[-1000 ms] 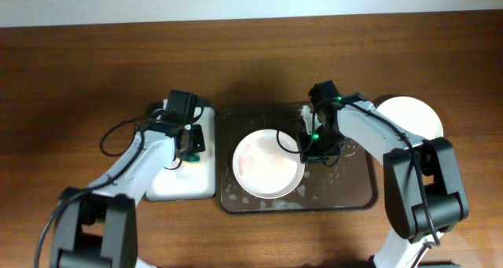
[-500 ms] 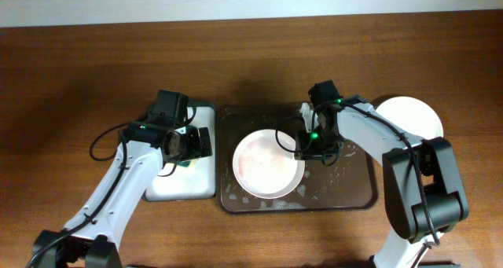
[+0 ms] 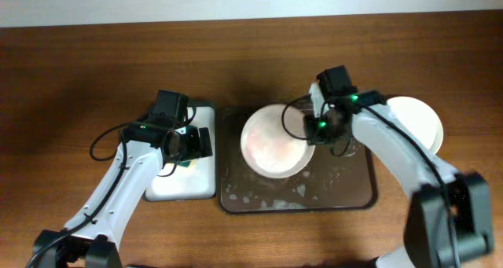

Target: Clean dirty plates on tray and stack at the side

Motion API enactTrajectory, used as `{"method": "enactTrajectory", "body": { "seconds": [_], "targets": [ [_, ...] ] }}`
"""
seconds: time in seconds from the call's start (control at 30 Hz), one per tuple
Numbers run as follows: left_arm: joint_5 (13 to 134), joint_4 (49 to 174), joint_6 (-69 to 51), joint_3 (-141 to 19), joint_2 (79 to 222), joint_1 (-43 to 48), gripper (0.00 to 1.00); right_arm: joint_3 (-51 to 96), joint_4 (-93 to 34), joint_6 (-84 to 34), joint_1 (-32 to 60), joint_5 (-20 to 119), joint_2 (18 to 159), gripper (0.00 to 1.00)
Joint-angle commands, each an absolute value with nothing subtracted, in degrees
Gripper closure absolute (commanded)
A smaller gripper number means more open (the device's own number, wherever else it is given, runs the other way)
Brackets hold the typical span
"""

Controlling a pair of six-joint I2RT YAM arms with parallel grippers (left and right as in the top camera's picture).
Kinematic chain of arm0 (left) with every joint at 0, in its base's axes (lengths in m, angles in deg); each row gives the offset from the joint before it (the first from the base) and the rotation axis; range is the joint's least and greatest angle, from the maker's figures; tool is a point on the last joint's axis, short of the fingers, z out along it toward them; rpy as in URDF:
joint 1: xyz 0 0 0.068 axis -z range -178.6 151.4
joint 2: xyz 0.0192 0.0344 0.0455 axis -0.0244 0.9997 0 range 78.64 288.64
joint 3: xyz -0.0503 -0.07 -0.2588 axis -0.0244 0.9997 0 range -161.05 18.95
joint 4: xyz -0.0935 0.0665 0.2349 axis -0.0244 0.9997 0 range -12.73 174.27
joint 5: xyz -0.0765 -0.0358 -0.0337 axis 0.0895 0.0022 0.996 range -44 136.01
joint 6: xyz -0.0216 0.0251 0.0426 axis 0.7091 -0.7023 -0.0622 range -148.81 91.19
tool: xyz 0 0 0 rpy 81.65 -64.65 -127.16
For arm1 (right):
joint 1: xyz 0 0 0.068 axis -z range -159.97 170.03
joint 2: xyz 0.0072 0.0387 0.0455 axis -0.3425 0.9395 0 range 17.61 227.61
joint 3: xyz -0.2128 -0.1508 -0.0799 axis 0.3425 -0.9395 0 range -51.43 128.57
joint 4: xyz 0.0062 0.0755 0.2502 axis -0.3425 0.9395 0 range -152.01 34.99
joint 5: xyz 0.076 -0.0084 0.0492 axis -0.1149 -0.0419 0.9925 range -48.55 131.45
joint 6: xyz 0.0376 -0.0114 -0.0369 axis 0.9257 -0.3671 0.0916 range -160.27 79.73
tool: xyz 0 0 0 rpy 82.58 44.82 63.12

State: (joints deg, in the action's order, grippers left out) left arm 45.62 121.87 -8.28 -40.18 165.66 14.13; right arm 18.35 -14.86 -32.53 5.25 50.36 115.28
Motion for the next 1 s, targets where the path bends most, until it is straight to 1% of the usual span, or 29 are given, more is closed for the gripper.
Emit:
{"method": "enactTrajectory", "body": {
  "seconds": [0.0, 0.17, 0.3, 0.4, 0.43, 0.5, 0.6, 0.73, 0.87, 0.97],
  "targets": [
    [46.3, 121.9, -8.5, -39.9, 165.5, 14.2, 0.0, 19.6, -13.6, -32.3, 5.0, 37.5, 109.2, 0.96],
    [46.3, 121.7, -8.5, -39.9, 165.5, 14.2, 0.01, 19.6, -12.6, -32.3, 3.7, 23.1, 104.0, 0.96],
    [46.3, 121.4, -8.5, -39.9, 165.5, 14.2, 0.0, 19.6, -11.4, -32.3, -4.1, 6.4, 103.1, 0.96],
    [46.3, 120.9, -8.5, -39.9, 165.5, 14.2, 0.0, 19.6, -11.5, -32.3, -12.6, -5.7, 103.1, 0.96],
    [46.3, 120.8, -8.5, -39.9, 165.5, 14.2, 0.01, 19.6, -11.5, -32.3, -14.6, -7.8, 103.1, 0.96],
    [46.3, 120.8, -8.6, -39.9, 165.5, 14.2, 0.01, 19.6, -11.5, -32.3, -18.3, -11.4, 103.1, 0.96],
    [46.3, 120.8, -8.5, -39.9, 165.5, 14.2, 0.01, 19.6, -11.4, -32.5, -21.2, -15.4, 103.1, 0.96],
    [46.3, 120.2, -8.5, -39.9, 165.5, 14.2, 0.0, 19.6, -11.4, -34.7, -21.6, -16.9, 103.1, 0.96],
    [46.3, 120.1, -8.5, -39.9, 165.5, 14.2, 0.0, 19.6, -11.5, -41.0, -21.6, -18.3, 103.1, 0.96],
    [46.3, 120.0, -8.5, -39.9, 165.5, 14.2, 0.0, 19.6, -11.7, -42.0, -21.6, -21.7, 103.1, 0.96]
  ]
}}
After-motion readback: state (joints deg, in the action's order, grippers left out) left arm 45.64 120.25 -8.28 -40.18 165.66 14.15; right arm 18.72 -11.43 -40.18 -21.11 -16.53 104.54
